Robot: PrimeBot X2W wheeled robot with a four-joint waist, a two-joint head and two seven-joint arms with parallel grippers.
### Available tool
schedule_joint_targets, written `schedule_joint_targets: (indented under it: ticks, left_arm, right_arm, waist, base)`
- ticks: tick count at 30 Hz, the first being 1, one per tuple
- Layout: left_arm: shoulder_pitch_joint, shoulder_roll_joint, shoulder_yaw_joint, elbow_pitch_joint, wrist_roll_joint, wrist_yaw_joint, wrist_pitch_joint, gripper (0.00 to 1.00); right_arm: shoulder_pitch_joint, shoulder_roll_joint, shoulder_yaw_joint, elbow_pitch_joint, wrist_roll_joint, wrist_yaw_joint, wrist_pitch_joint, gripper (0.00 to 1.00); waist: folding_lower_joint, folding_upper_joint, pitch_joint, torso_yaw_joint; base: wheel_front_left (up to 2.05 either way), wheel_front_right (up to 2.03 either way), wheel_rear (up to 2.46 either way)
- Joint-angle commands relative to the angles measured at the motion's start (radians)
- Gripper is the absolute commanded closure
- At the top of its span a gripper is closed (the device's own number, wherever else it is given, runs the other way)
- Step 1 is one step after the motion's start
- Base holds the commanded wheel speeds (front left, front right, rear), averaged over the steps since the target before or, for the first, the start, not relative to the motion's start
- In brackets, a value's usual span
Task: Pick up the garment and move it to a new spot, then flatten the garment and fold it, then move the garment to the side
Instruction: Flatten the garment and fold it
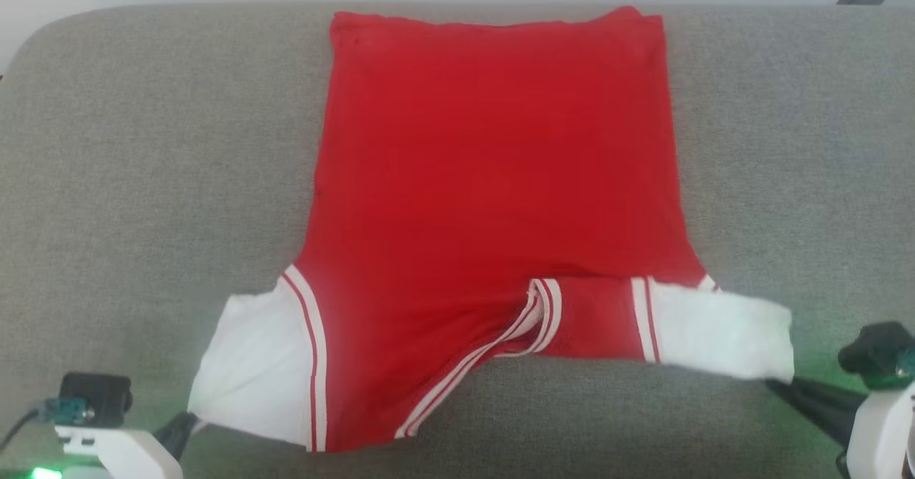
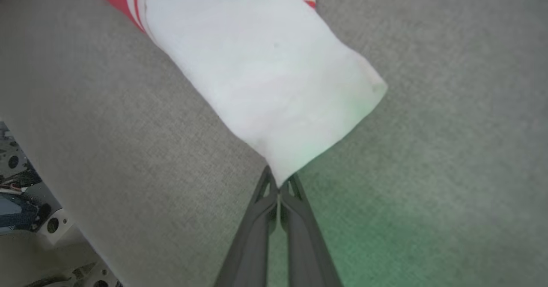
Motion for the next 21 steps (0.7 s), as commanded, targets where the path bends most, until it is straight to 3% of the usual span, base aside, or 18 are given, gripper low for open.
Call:
schedule_joint_targets:
  ticks: [1,9,12,13,21]
  left_arm:
    - [0.022,-0.008,0.0,0.007,-0.01,0.007,-0.009,1.0]
    - [0.039,-0.061,-0.014,0.023,-0.025,-0.012,-0.044,1.0]
    - [0.033,-0.069,-0.019,0.026,-0.02,-0.022,-0.051,1.0]
    - [0.03,-0.072,-0.021,0.026,-0.02,-0.024,-0.053,1.0]
    - [-0.005,-0.088,-0.035,0.015,0.0,-0.037,-0.052,1.0]
  right_arm:
    - [0.02,-0.004,0.008,0.005,0.014,-0.002,0.009,1.0]
    - [0.033,0.002,0.01,0.045,0.067,-0.002,0.057,1.0]
    - [0.029,0.005,-0.014,0.055,0.078,-0.003,0.084,0.47]
    - [0.026,0.004,-0.022,0.049,0.08,-0.003,0.095,0.0]
    - [-0.013,-0.049,-0.13,-0.102,0.106,-0.002,0.172,0.0]
  waist:
    - [0.0,-0.0001,0.002,0.001]
    - [0.0,-0.0001,0.005,0.009]
    - [0.0,-0.0001,0.005,0.013]
    - [0.0,-0.0001,0.004,0.013]
    - [0.0,-0.0001,0.004,0.027]
  base:
    - [0.0,0.0,0.0]
    - [0.0,0.0,0.0]
    - [0.0,0.0,0.0]
    - [0.0,0.0,0.0]
    - [0.0,0.0,0.0]
